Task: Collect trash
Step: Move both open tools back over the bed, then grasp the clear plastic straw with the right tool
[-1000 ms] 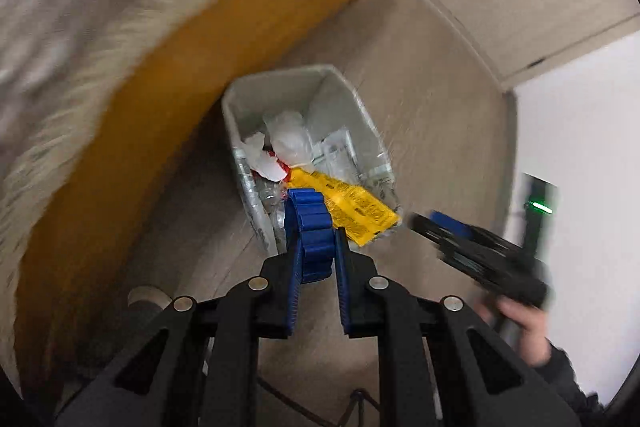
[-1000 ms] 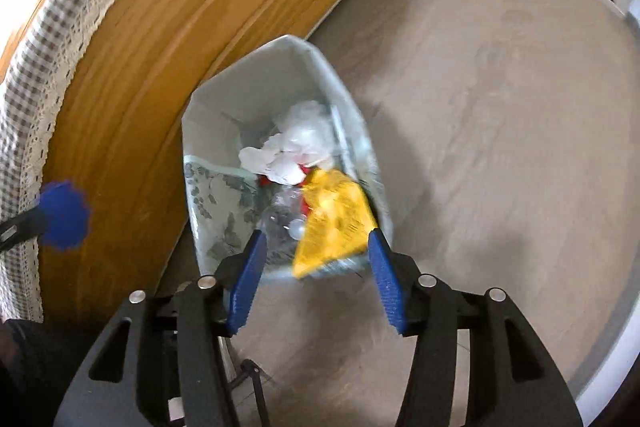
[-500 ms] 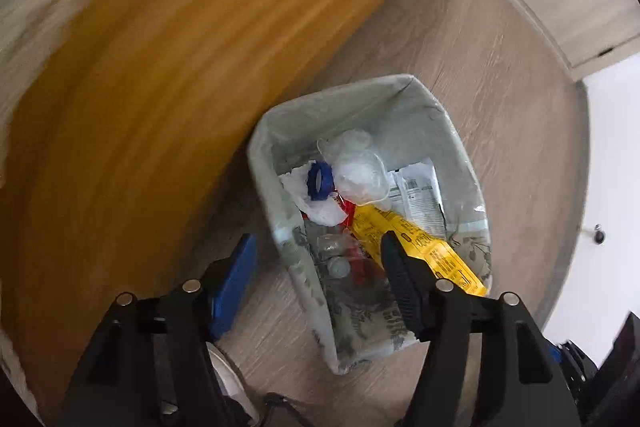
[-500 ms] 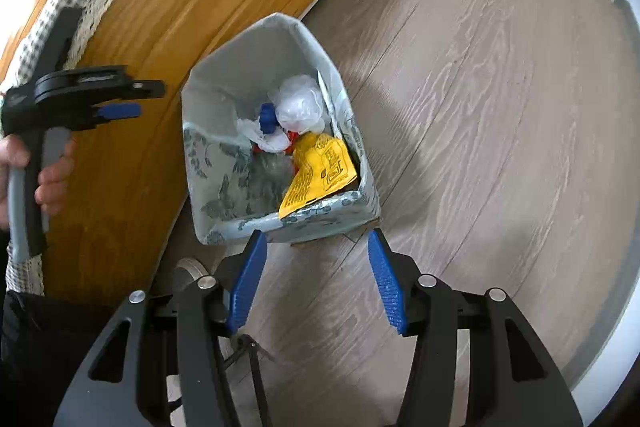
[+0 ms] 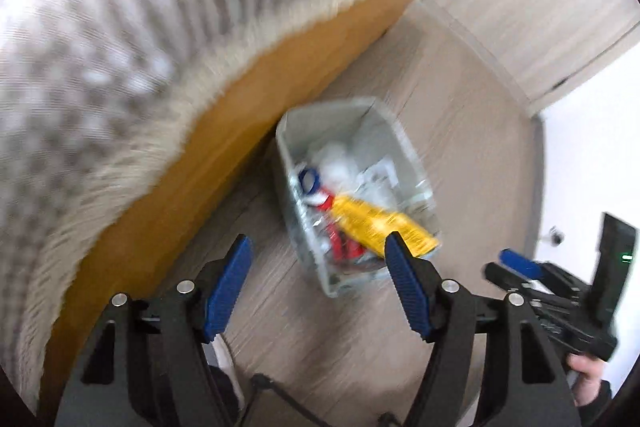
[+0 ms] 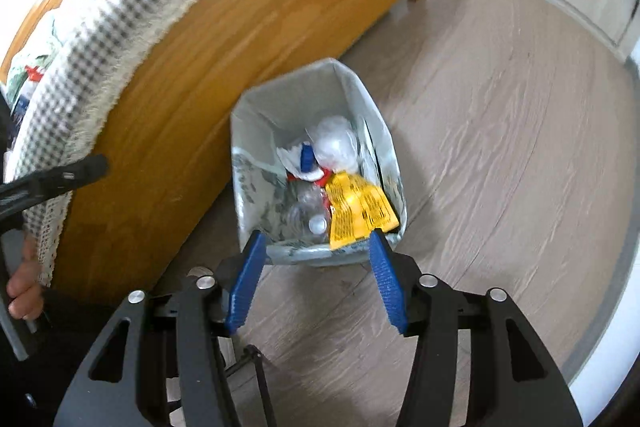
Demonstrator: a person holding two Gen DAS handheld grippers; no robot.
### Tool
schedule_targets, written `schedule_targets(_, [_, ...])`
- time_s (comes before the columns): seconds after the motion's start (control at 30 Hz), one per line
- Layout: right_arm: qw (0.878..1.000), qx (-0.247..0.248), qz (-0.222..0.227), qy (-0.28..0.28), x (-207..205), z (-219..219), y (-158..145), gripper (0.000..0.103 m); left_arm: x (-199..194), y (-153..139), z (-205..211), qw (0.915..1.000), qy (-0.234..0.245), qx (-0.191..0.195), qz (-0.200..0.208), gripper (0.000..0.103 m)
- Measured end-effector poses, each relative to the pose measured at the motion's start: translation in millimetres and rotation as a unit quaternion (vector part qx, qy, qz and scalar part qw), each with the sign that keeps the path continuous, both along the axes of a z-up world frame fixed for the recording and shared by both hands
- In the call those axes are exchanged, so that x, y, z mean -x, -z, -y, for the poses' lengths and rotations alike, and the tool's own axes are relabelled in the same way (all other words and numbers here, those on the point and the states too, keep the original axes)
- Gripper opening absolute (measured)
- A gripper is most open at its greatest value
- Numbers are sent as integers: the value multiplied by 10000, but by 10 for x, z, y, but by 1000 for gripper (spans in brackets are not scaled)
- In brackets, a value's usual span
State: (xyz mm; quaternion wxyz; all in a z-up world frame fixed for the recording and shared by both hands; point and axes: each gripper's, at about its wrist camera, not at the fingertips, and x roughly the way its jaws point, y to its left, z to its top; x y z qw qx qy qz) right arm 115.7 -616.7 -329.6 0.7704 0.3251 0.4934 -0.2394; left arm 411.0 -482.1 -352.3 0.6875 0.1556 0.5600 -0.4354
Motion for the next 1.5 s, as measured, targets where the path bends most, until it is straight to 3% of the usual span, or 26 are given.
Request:
schedule_targets(0.17, [9977, 580, 24, -339, -176, -214, -483, 56, 10, -703, -609, 9972, -165, 528, 505, 66])
schedule_targets(0.33, [9886, 1195, 230, -891, -536, -597, -991, 56, -160, -1430, -1481, 9853, -450, 963, 1336, 73])
schedule_targets(0.5, [9651, 1858, 625, -1738, -1026, -1156, -1438, 60, -475, -1695, -2214, 9755, -1059, 1156, 1544, 75])
schedule_targets(0.6, [9445, 2178, 742, -2346, -1411, -1517, -1584, 60, -770, -1754, -2689, 9661, -1643, 1272, 1531, 75])
schedule_targets(0.7, [9124, 2631, 889, -3008, -1833, -1890, -1781, 60, -1162, -1717, -3202, 9491, -2433, 1331, 1491, 75])
schedule_targets(0.8, [8707, 3006, 1107, -3731, -2427, -2258, -2001, 60, -1522, -1697, -3685, 9360, -2865, 1307, 1573, 75])
schedule_targets(0.9, [8420, 3038, 1318, -4259, -3023, -2497, -2112, 60, -1969, -1612, -4157, 9152, -3497, 1050, 1706, 75])
schedule_targets(1.0, [7985, 3060, 1244, -5033, -3856, -2911, -2084, 60, -2342, -1412, -4623, 8917, -4110, 1122, 1528, 75])
schedule_targets(1.07, [7700, 3284, 1060, -5367, -4265, -3155, -1985, 60, -2466, -1240, -4797, 8833, -4371, 1056, 1325, 75])
schedule_targets(1.13, [7348, 3395, 830, -5813, -4648, -3429, -1827, 60, -2593, -1024, -4938, 8815, -4555, 530, 1126, 75])
schedule_targets(1.17, [7157, 3450, 734, -6028, -4820, -3553, -1741, 60, -2622, -968, -4996, 8807, -4582, 304, 1159, 75])
schedule_targets(1.23, [6818, 3469, 524, -6419, -5210, -3776, -1556, 60, -2661, -982, -5091, 8762, -4639, 204, 1292, 75])
schedule_targets(1.33, [6576, 3352, 334, -6739, -5689, -3973, -1353, 60, -2702, -995, -5199, 8638, -4850, 258, 1337, 75])
schedule_targets(1.4, [6517, 3266, 178, -6843, -5928, -4038, -1230, 60, -2754, -936, -5256, 8616, -4950, 312, 1076, 75])
schedule_targets(1.5, [6458, 3148, 65, -6956, -6254, -4121, -1087, 60, -2791, -932, -5292, 8649, -4880, 316, 1135, 75])
